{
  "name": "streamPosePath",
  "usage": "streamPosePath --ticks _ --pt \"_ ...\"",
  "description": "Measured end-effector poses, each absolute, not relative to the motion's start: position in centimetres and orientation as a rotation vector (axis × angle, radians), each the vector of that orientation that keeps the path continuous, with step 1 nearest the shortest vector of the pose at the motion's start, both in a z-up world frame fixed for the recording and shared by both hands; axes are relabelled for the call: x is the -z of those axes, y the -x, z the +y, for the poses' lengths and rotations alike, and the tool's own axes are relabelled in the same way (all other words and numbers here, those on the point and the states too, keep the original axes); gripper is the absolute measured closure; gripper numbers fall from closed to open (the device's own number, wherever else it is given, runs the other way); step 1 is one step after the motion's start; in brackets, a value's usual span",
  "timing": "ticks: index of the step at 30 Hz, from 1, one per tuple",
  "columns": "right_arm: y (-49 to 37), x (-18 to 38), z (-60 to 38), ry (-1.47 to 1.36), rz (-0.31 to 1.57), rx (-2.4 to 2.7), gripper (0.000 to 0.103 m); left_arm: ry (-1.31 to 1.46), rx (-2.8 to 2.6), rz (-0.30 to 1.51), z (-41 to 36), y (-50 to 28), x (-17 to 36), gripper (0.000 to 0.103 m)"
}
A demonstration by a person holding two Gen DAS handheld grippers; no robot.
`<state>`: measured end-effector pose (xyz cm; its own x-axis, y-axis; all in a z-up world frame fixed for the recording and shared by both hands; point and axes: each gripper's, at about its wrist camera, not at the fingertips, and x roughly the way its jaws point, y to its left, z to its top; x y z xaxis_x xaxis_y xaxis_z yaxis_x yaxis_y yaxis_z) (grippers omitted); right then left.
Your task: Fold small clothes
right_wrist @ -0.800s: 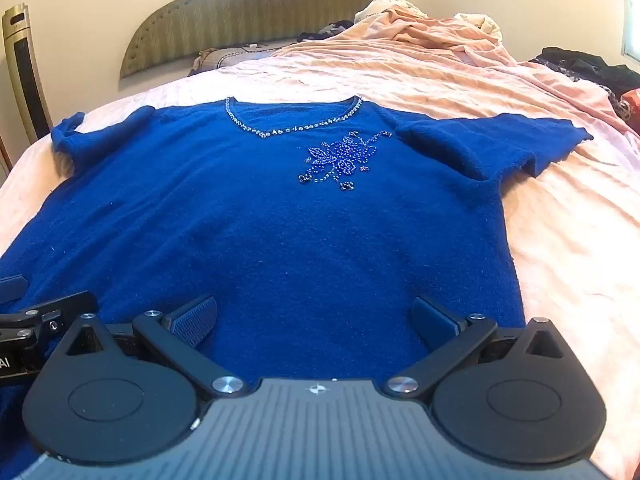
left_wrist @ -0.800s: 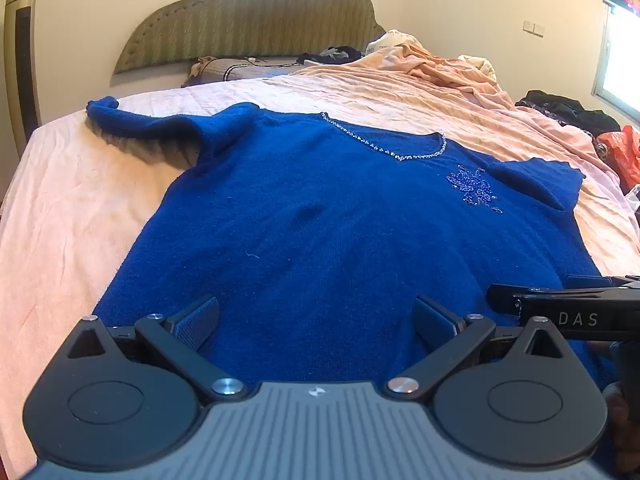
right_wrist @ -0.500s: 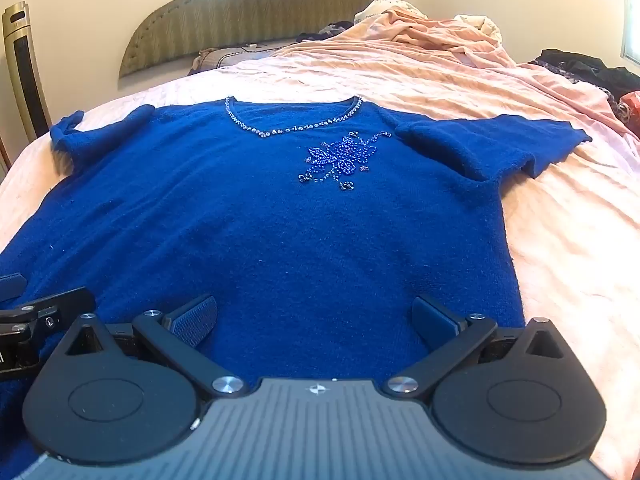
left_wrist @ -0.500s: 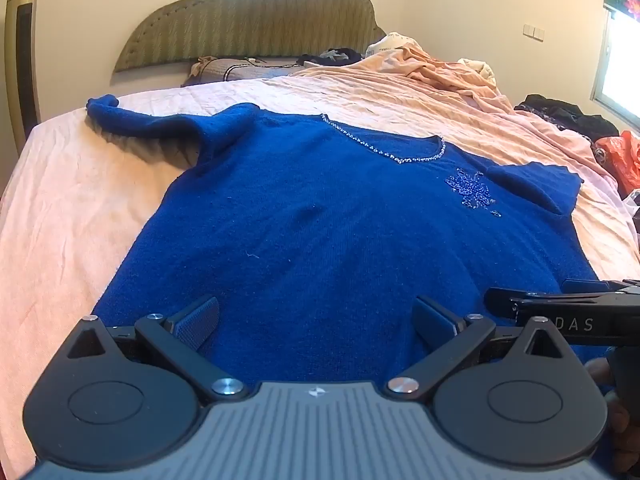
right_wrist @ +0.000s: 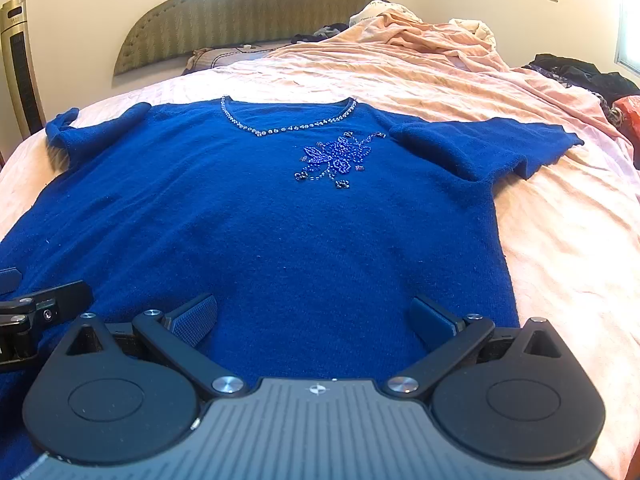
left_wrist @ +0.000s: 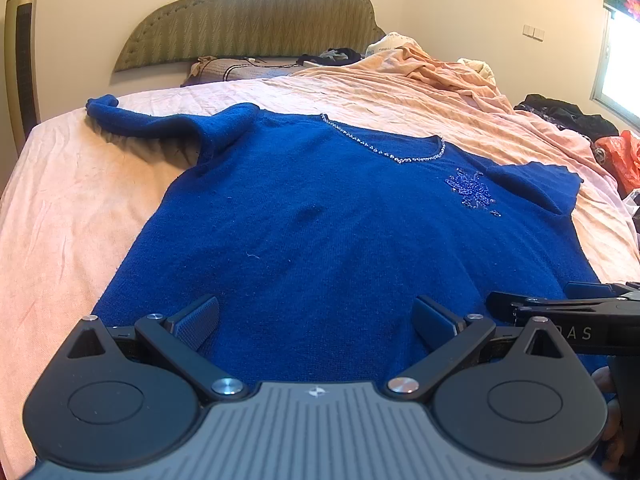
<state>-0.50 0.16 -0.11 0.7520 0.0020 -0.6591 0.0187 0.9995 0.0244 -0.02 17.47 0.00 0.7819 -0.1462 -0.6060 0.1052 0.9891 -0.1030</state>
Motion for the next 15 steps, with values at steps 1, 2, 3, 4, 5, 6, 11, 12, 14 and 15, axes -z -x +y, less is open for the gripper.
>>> streamPosePath --ticks 1,2,3,4,5,6,11,12,14,15 --pt "0.55 0.1 0.2 -0.029 0.719 0.01 0.0 0.064 0.136 0.659 17.45 0.01 0.0 0.0" --pt "0.64 0.04 0.3 -0.029 0.718 0.011 0.0 0.064 0.136 0.659 17.44 0.02 0.0 0.0" --pt "0.63 0.05 0.26 -0.029 0.718 0.01 0.0 0.064 0.136 0.66 17.45 0.01 0.0 0.0" --pt "0.64 0.06 0.21 -0.03 0.718 0.01 0.0 0.063 0.135 0.66 17.44 0.02 -0.03 0.0" --pt "0.61 0.01 0.27 -0.029 0.718 0.01 0.0 0.063 0.135 0.66 17.43 0.03 -0.04 0.0" --pt "0.61 0.01 0.31 -0.028 0.718 0.011 0.0 0.062 0.134 0.66 17.47 0.0 -0.05 0.0" --pt "0.62 0.02 0.34 -0.028 0.718 0.011 0.0 0.055 0.133 0.662 17.29 -0.04 0.02 0.0" --pt "0.61 0.02 0.34 -0.028 0.718 0.011 0.0 0.054 0.133 0.662 17.28 -0.04 0.01 0.0" --pt "0.62 0.02 0.33 -0.028 0.718 0.01 0.0 0.053 0.133 0.663 17.28 -0.06 0.01 0.0" --pt "0.62 0.03 0.35 -0.028 0.718 0.011 0.0 0.054 0.133 0.663 17.29 -0.05 0.01 0.0"
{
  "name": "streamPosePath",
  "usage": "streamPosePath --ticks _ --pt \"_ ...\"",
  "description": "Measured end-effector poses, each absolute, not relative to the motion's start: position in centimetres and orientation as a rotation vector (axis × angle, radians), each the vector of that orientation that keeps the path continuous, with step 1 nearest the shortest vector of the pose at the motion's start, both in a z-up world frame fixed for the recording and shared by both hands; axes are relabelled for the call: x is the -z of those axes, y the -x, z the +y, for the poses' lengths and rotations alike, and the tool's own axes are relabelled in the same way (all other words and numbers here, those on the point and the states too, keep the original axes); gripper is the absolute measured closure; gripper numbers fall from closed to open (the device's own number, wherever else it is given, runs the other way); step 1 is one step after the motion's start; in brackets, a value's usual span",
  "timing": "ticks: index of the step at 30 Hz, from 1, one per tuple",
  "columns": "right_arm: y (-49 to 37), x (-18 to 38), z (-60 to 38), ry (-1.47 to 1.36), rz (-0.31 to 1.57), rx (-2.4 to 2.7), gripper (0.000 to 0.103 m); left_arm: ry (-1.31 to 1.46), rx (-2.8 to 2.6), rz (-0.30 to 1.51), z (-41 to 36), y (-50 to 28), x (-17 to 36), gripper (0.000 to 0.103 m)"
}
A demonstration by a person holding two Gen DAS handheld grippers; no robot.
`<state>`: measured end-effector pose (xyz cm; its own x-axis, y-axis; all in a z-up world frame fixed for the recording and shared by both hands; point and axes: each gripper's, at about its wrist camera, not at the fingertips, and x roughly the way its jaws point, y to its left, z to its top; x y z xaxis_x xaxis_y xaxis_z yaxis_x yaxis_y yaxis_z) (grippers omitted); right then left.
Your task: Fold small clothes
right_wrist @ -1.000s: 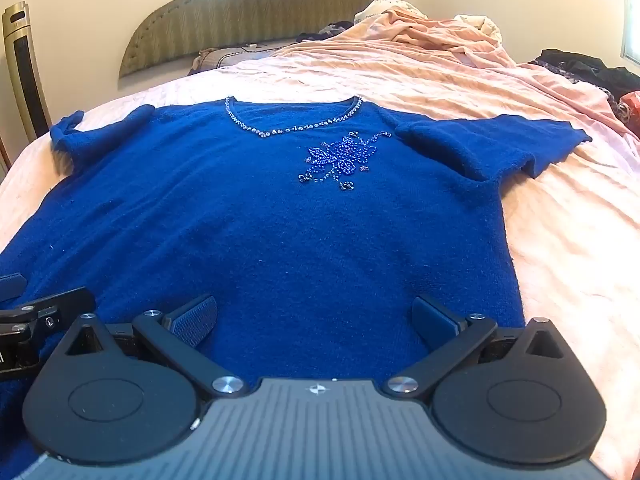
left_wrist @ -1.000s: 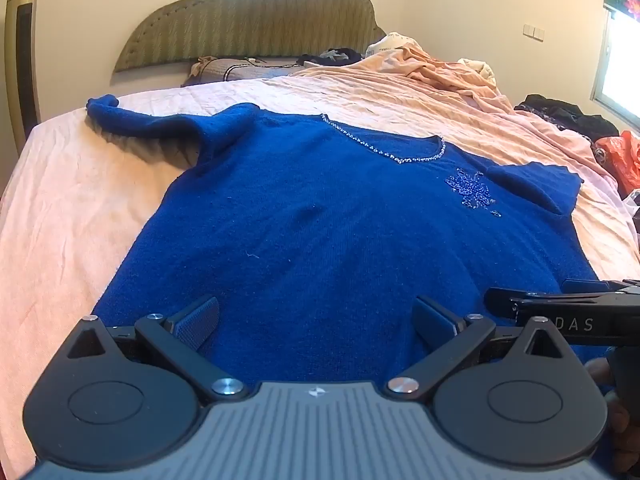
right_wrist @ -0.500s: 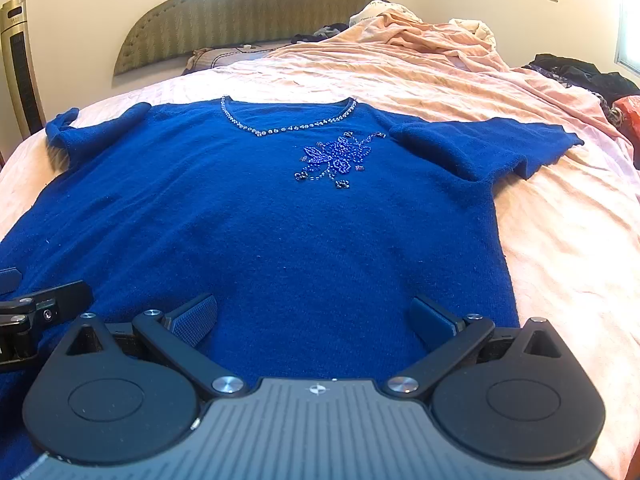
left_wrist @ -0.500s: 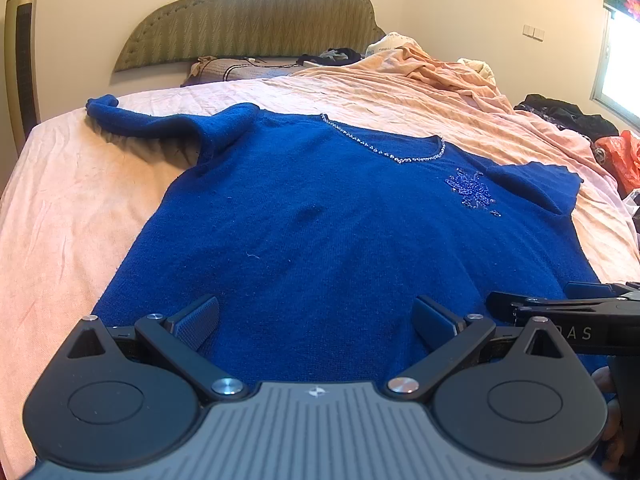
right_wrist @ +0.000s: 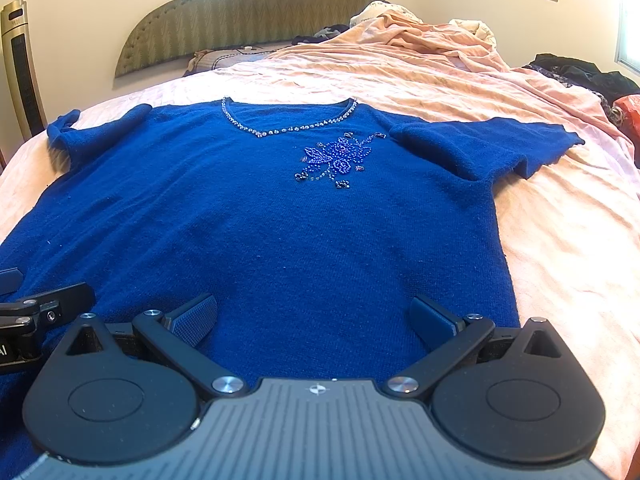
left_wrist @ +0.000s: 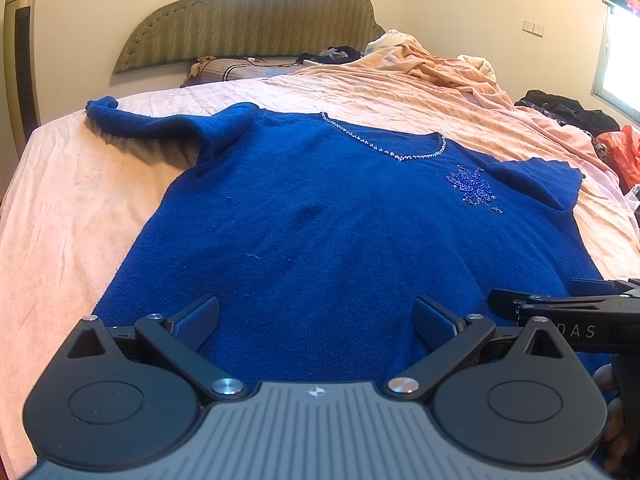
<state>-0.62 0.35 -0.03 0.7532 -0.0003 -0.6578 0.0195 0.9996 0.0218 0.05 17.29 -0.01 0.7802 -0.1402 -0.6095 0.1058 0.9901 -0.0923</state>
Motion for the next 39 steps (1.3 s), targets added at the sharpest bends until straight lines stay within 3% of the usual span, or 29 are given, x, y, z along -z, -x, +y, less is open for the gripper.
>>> streamPosePath --ticks 39 --pt "2.2 -0.6 -0.4 0.067 0.668 -0.013 0.0 0.093 0.159 0.655 17.9 0.1 -0.1 0.0"
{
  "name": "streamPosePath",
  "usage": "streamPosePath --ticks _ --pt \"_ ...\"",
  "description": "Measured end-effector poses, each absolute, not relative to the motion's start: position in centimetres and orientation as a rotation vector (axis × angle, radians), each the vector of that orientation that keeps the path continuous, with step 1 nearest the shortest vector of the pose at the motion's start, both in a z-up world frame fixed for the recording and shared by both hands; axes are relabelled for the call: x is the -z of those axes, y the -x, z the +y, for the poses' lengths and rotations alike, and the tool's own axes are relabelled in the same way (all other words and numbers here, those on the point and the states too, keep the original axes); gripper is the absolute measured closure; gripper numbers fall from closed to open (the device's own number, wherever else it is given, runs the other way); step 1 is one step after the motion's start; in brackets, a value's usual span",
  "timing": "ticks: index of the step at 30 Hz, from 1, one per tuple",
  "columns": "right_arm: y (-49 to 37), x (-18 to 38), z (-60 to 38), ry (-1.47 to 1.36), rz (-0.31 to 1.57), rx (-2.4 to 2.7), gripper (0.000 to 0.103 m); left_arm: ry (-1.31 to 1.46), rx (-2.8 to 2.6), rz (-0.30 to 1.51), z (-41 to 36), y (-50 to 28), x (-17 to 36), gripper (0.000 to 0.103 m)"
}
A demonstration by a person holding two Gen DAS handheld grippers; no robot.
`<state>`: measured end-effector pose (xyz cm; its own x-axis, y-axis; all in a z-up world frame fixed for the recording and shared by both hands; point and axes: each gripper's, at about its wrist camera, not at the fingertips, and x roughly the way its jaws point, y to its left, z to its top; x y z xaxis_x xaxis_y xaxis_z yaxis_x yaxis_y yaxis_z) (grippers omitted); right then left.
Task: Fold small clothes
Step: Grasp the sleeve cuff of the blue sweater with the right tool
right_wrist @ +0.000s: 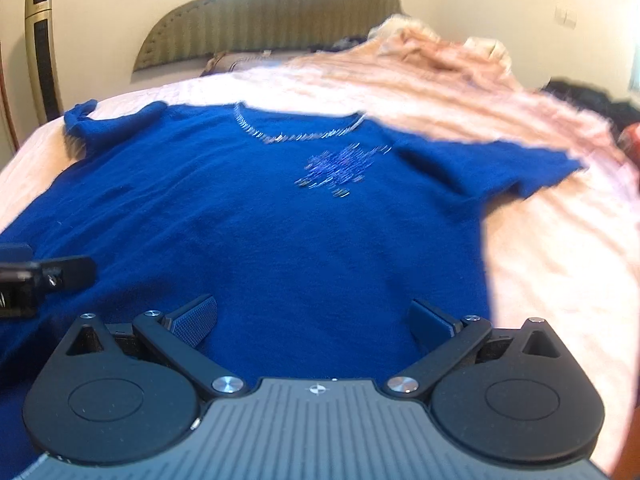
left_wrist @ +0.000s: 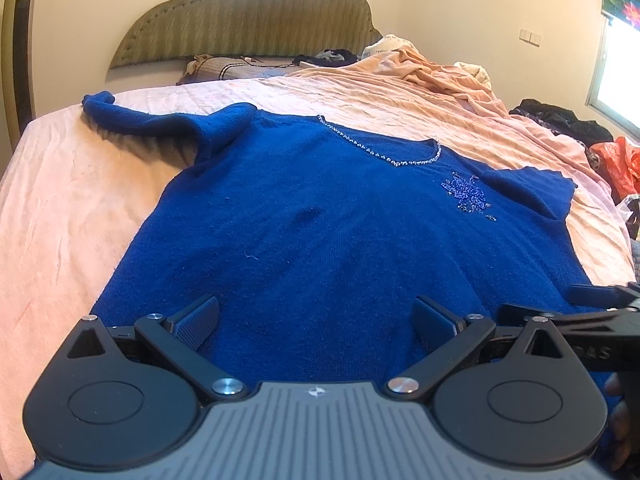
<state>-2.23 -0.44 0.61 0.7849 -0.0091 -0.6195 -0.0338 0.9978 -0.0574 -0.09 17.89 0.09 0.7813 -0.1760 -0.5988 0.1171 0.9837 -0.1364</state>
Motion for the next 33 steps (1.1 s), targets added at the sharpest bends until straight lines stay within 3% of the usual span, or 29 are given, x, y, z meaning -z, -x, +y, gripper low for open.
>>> streamPosePath --ticks 14,18,25,33 --pt "5.1 0.7 -0.3 0.503 0.561 0.277 0.0 0.029 0.151 0.69 17.7 -0.2 -1.2 0.0" --pt "5.9 1.0 -0.7 0.468 0.548 0.29 0.0 -0.01 0.084 0.63 18.8 -0.2 -2.3 0.0" --pt "6.8 0.3 -2.0 0.581 0.535 0.226 0.003 0.011 0.088 0.698 19.7 -0.9 -0.9 0.0" --pt "7.2 -1.4 -5.8 0.381 0.537 0.05 0.004 -0.099 0.097 0.709 18.7 -0.7 -0.6 0.0"
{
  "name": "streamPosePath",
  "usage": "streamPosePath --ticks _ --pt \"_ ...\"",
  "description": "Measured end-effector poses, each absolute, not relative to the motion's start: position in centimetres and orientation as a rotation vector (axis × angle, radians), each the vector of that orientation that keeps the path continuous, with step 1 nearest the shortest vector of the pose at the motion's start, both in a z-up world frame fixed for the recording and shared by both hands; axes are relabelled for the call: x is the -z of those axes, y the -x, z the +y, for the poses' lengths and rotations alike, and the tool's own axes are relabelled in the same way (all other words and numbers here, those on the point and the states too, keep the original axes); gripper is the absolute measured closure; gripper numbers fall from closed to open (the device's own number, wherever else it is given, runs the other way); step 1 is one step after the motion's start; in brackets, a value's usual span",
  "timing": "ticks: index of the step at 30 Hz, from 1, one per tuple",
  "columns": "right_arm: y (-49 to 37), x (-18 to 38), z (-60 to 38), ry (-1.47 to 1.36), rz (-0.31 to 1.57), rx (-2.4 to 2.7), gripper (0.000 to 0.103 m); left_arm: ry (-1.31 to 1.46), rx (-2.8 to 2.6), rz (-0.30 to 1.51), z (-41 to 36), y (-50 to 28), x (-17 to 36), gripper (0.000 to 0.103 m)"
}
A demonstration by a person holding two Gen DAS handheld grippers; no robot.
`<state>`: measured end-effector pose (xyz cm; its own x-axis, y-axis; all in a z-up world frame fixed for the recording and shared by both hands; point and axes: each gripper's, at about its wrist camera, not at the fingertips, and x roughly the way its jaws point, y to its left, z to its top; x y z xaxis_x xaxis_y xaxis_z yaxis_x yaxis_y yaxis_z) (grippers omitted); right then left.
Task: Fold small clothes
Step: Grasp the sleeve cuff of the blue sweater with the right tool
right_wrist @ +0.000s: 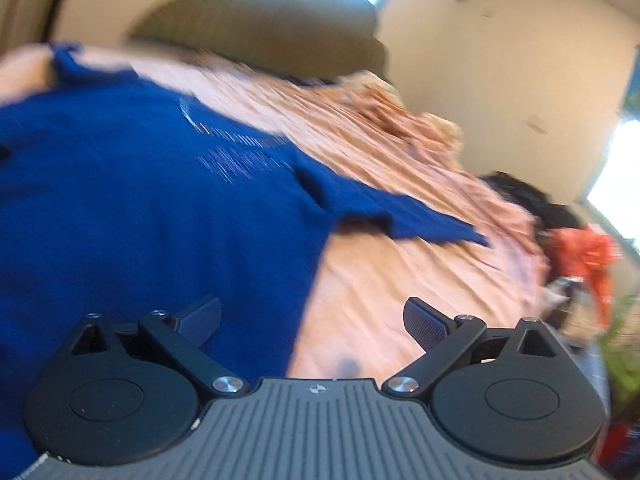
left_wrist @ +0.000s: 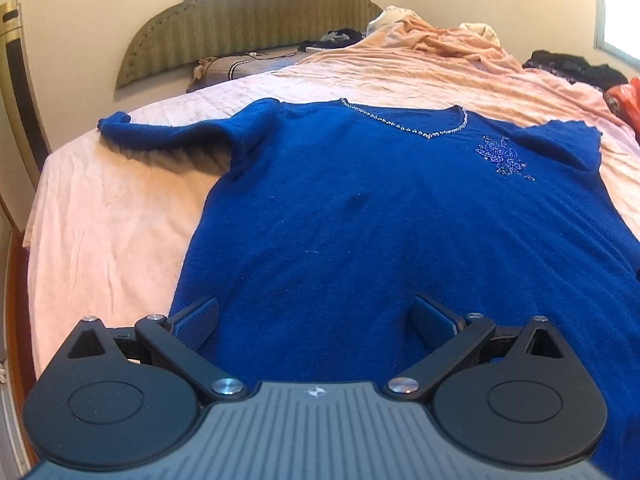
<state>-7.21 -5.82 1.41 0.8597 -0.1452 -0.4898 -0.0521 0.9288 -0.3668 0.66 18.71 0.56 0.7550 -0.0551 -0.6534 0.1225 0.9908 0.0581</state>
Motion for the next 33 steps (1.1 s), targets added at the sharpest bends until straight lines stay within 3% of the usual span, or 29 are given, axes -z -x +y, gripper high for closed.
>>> streamPosePath --ticks 5,9,16,23,28,30,33 --pt "4.6 -6.5 -12.0 0.195 0.411 0.084 0.0 -0.055 0.18 0.653 17.4 -0.8 -2.4 0.0" --pt "-2.8 -8.3 -23.0 -0.143 0.463 0.155 0.0 -0.044 0.274 0.624 15.5 -1.9 -2.1 0.0" --pt "-13.2 -4.3 -39.0 -0.626 0.486 0.281 0.003 -0.051 0.293 0.672 14.3 -2.9 0.4 0.0" --pt "-19.0 1.3 -46.6 -1.111 0.4 0.23 0.007 0.025 0.314 0.658 15.7 -2.8 0.0 0.0" --pt "-22.0 3.3 -46.6 -1.1 0.406 0.23 0.027 0.112 0.335 0.642 16.8 -2.8 0.0 0.0" --pt "-22.9 3.3 -46.1 -1.064 0.405 0.228 0.029 0.147 0.341 0.635 17.2 -2.8 0.0 0.0" --pt "-24.2 3.2 -46.3 -1.017 0.419 0.258 0.055 0.187 0.349 0.627 17.7 -2.8 0.0 0.0"
